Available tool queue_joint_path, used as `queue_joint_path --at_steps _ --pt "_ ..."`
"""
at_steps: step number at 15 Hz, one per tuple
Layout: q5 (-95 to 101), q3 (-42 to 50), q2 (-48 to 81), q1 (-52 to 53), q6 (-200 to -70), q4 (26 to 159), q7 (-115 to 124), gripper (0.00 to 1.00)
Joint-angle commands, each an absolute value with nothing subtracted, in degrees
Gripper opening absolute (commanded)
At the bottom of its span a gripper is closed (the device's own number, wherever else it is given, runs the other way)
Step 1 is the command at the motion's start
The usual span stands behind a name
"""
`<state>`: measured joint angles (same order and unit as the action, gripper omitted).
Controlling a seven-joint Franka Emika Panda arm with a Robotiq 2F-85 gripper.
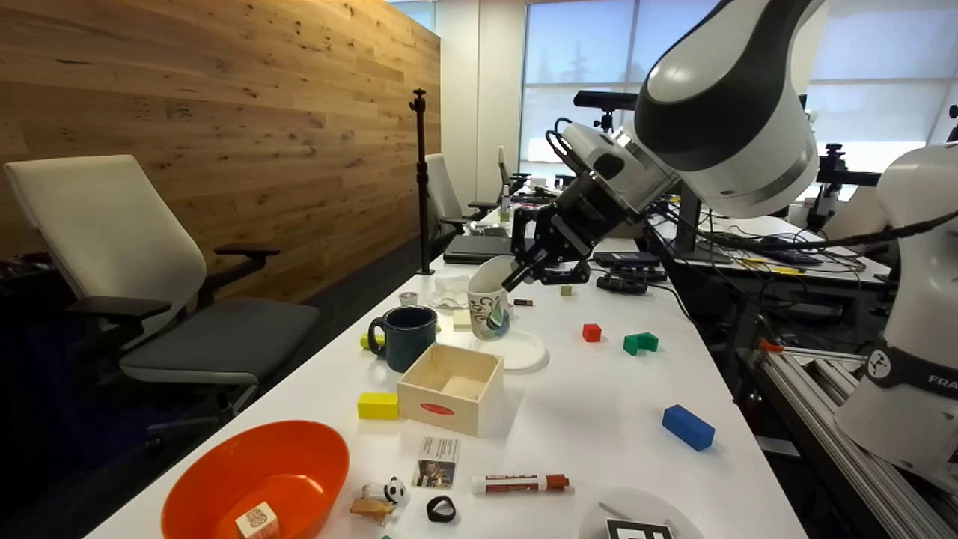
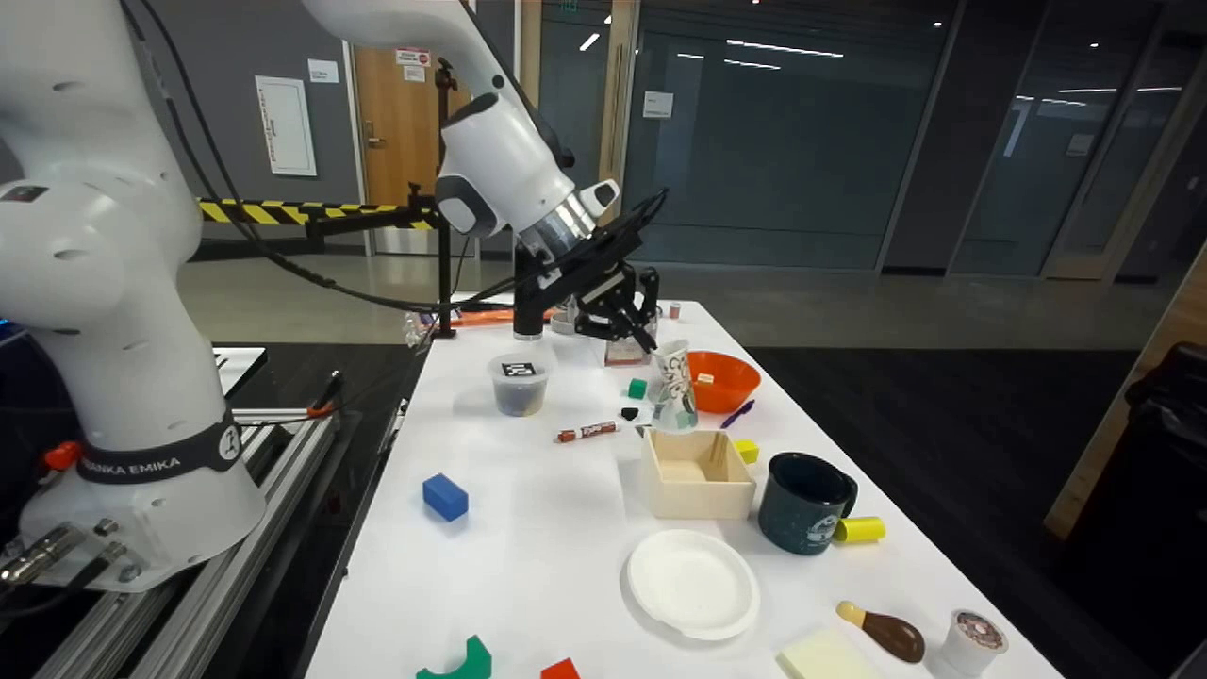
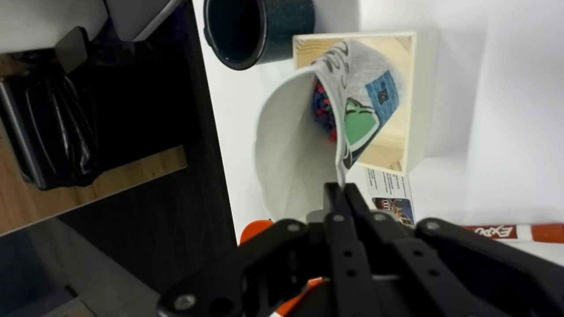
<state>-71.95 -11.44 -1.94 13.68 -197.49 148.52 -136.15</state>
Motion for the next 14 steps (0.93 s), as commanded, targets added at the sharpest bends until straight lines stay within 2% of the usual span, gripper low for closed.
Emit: queue_joint_path --at_steps 1,6,11,13,14 --pt "-75.8 -11.7 0.9 12.9 -199.9 143.1 -147.9 0.01" --pt "-84.3 -12.6 4.1 15.2 -203.9 135.6 -156.4 0.01" --pt "-92.5 -16.1 10.7 19.5 -215.5 124.4 -161.2 0.01" --pt "-89.6 -17.1 14.5 21.7 -221.2 121.8 -156.3 0.01" --pt "-94.7 -17.8 16.5 22.3 -223.4 116.5 -161.9 0.01"
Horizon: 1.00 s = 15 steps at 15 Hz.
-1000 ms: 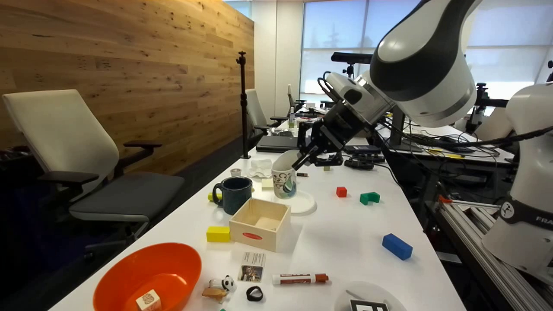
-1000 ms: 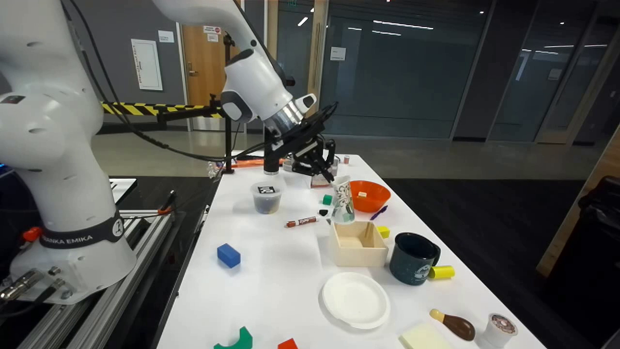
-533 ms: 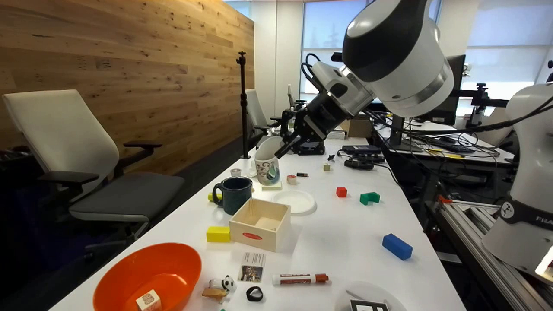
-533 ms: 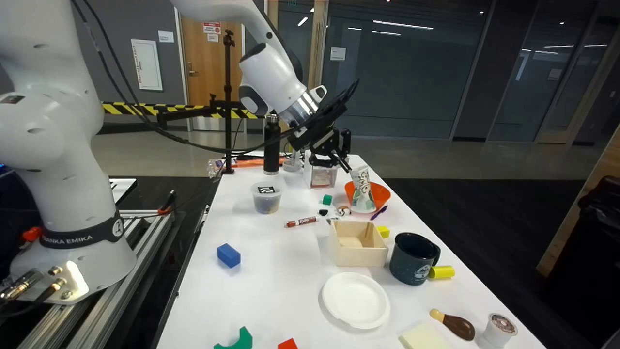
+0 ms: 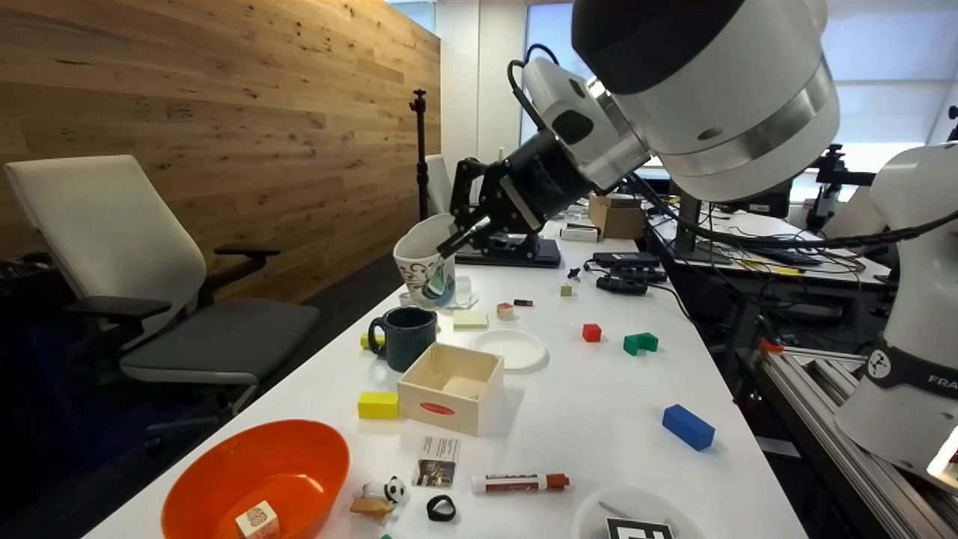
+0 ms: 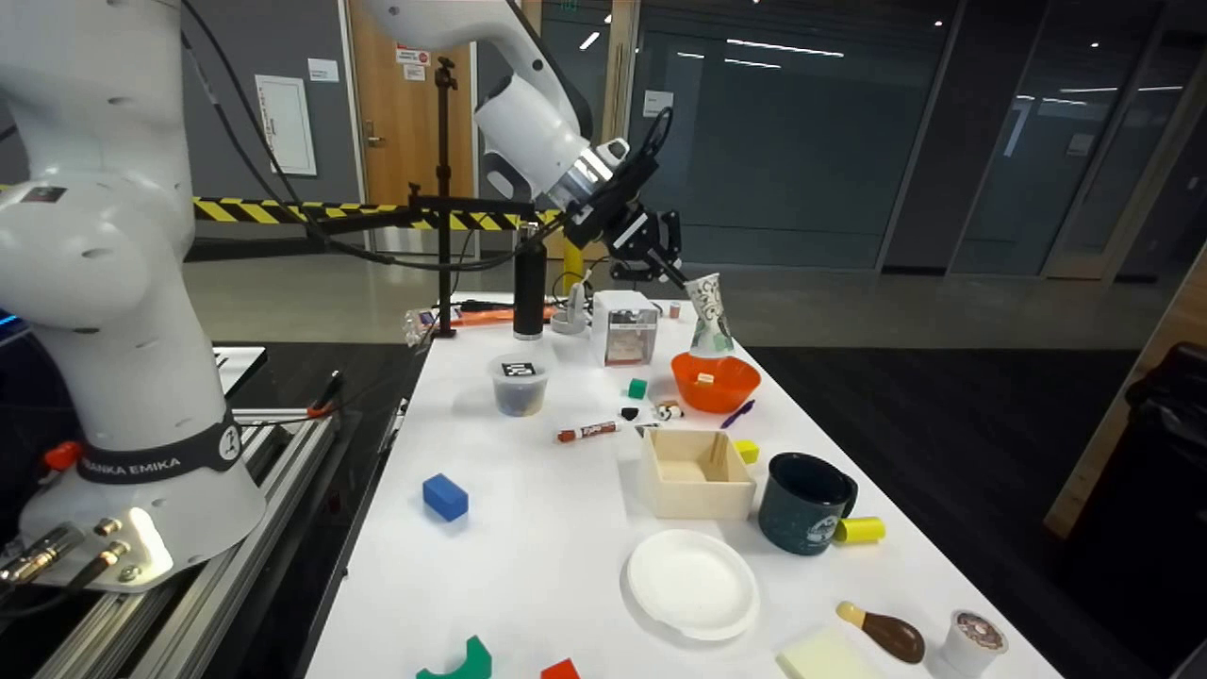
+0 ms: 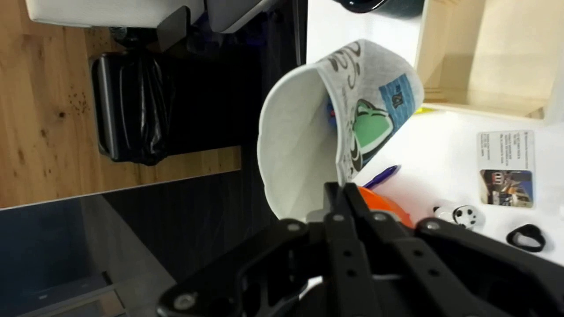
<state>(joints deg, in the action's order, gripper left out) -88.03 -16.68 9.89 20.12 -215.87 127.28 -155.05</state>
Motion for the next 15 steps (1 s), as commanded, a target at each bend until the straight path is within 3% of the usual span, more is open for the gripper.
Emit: queue_joint_path --at_steps 1,7,13,14,15 --pt "-92.3 -18.0 18.5 23.5 -226.2 115.8 -158.7 0.01" --pt "-89.9 -17.4 32.0 29.3 -239.2 101.3 -158.7 0.01" --pt "-88.5 -16.7 42.0 32.2 -244.9 96.5 -158.3 0.01" --pt "-90.8 -10.6 42.1 36.8 -241.7 96.0 -158.7 0.01" --pt "-87.9 -15.5 43.8 33.3 -244.5 96.3 -158.3 0.01"
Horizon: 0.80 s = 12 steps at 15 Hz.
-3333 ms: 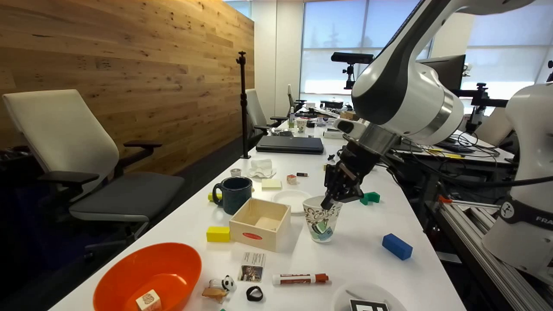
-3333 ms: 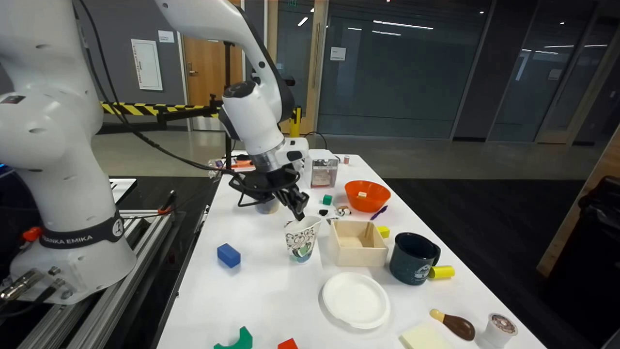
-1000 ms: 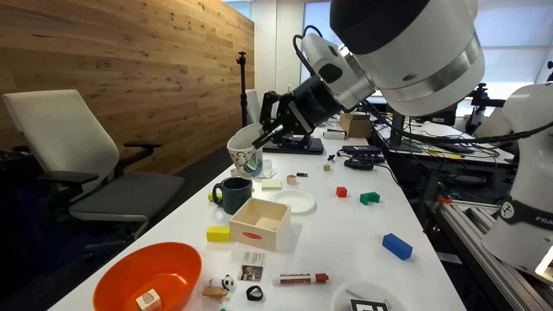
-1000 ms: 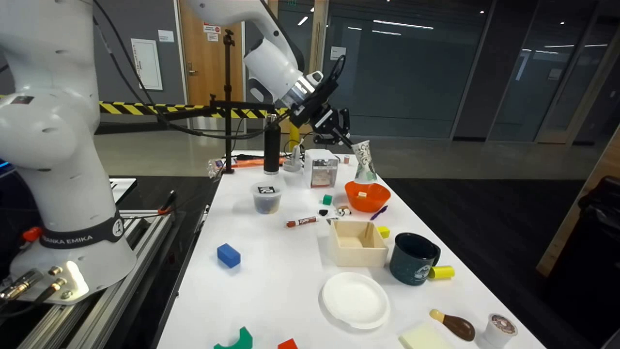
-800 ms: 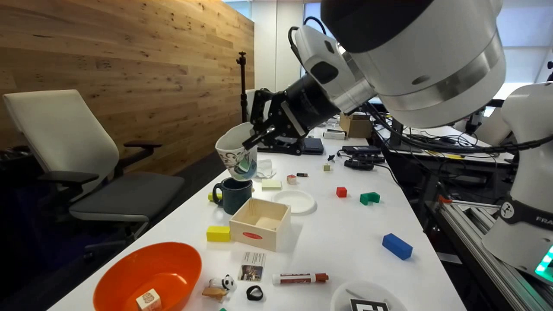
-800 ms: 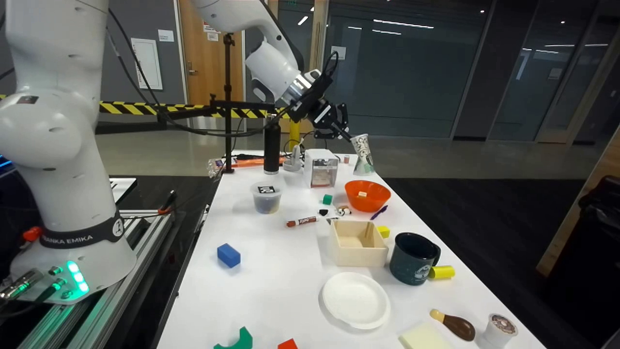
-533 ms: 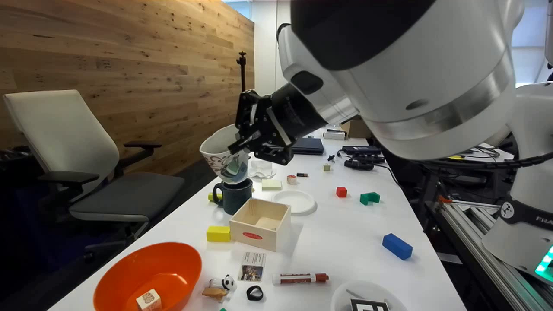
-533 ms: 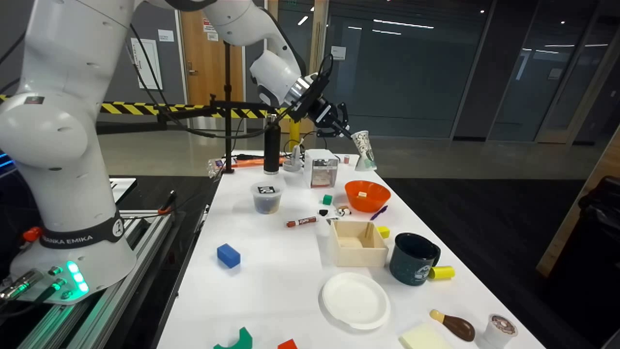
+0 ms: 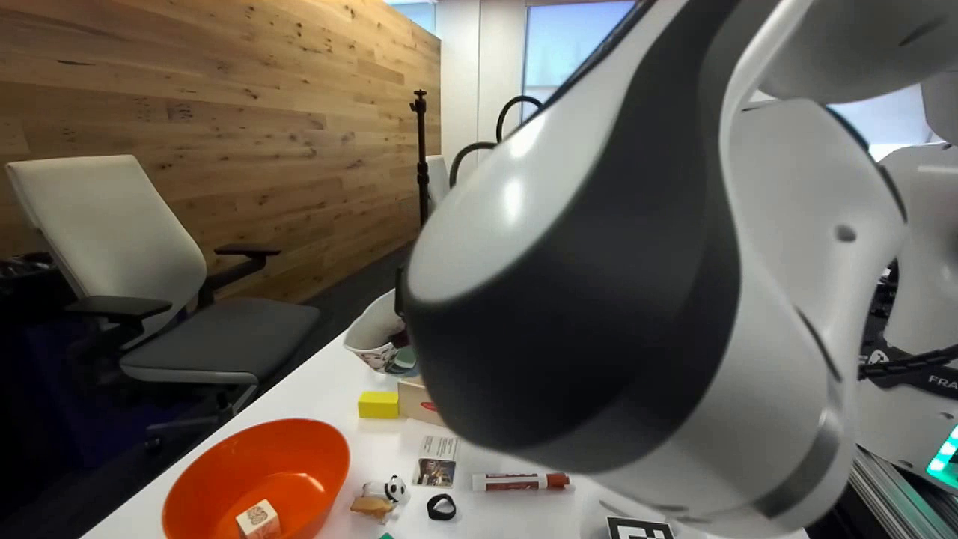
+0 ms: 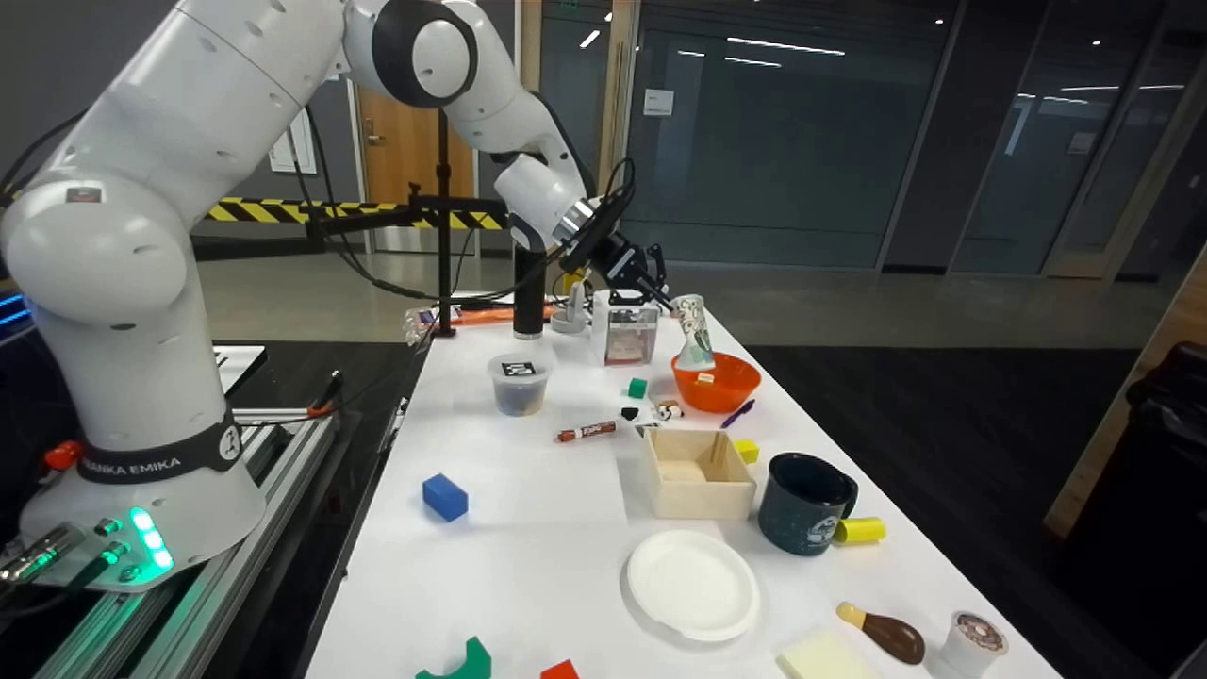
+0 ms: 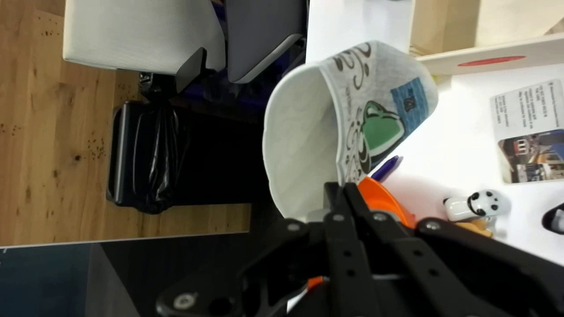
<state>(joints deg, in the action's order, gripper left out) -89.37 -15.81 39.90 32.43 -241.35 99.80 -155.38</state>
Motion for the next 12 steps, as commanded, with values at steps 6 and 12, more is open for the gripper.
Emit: queue_joint_path --at_steps 6,12 --pt "-88.0 -11.2 45.4 37.2 -243.5 97.5 -158.2 0.01" --pt "-89.4 -9.4 45.1 38.5 -243.1 95.9 -158.0 0.01"
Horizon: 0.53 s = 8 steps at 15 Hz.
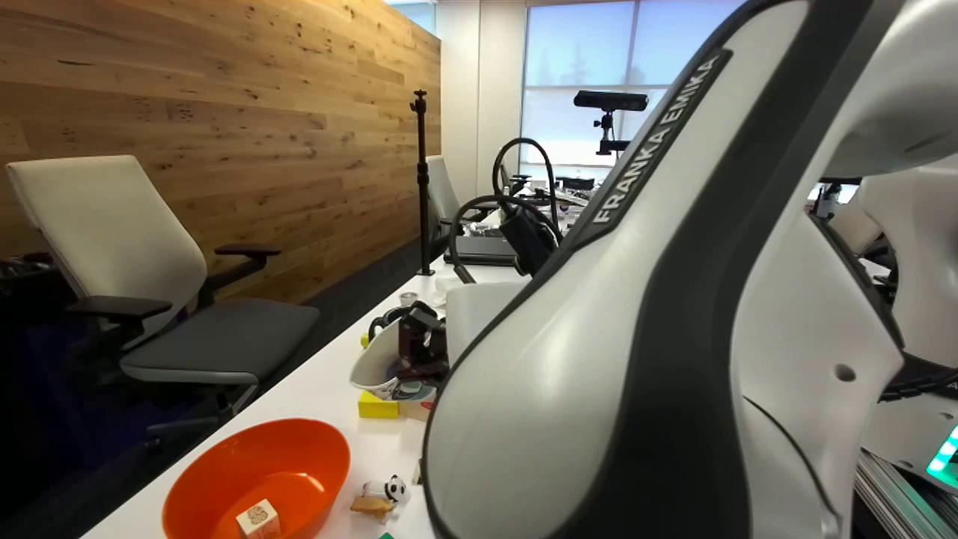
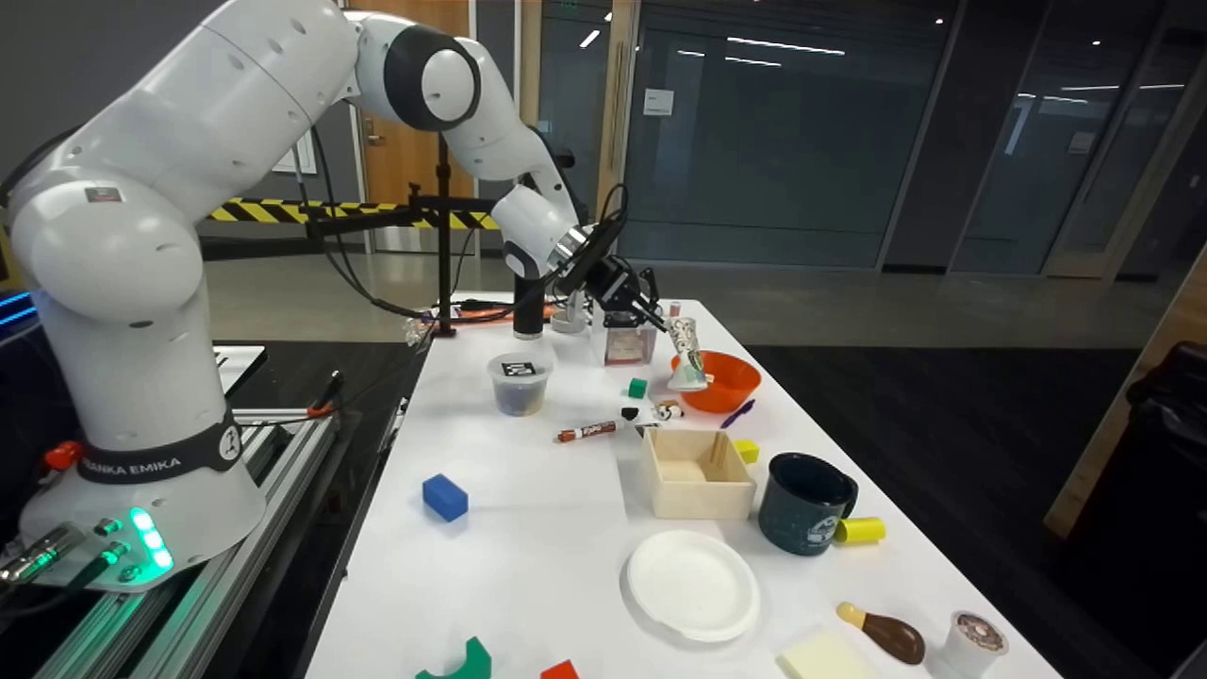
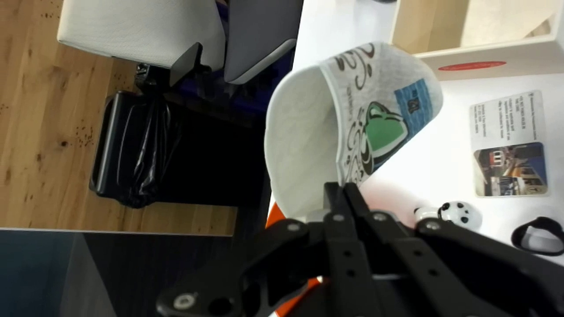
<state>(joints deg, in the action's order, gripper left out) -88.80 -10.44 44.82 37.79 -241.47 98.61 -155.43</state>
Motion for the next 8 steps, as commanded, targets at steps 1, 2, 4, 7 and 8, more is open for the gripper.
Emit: queue_joint_path --at_steps 1,2,4,7,8 --pt "-90.3 -9.7 44.6 38.1 -242.7 95.8 -158.0 0.01" --pt "-90.9 -9.9 44.1 37.8 -242.6 95.4 -158.1 0.01" --pt "-90.4 -12.8 43.2 35.3 -243.4 94.8 -158.0 0.01" --pt "-92.1 -14.8 42.4 33.8 -243.2 90.7 -158.7 0.01" --pt "-92.3 -15.4 42.2 33.4 -243.2 89.3 -158.7 0.01"
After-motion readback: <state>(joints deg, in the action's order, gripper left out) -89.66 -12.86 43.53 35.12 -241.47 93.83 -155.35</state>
